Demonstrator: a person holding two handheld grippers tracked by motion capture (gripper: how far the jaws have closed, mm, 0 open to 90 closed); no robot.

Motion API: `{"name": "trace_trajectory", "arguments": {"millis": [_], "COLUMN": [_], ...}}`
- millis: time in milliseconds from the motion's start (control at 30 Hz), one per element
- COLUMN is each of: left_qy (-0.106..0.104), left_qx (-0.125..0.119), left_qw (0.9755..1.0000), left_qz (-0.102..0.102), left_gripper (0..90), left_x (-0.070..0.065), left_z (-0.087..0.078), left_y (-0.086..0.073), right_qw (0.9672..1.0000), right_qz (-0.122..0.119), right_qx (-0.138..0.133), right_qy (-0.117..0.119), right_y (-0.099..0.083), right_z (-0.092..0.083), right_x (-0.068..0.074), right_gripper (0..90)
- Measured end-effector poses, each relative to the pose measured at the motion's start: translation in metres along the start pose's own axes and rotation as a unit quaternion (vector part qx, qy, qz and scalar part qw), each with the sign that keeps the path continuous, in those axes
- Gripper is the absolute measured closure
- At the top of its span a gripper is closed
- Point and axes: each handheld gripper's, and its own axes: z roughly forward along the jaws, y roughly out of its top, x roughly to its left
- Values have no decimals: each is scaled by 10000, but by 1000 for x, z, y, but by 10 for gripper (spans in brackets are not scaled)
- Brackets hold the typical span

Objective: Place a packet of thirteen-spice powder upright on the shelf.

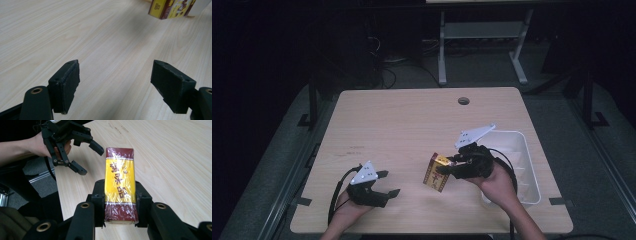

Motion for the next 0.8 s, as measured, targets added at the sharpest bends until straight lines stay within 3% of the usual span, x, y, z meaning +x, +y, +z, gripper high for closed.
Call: {"name": "trace_trajectory", "arguments": {"millis": [800], "left_qy": [78], "left_qx": [-52], "left_qw": [9998], "left_qz": [-152], "left_gripper": [224], "left_x": [11], "left_z": [-6], "left_y": [-3], "right_qw": [9995], "right_qz": [-303], "right_qx": [43], "right_qy": [-35], "right_y": [3], "right_z": [-43], "right_x": [-14], "right_gripper": [677]}}
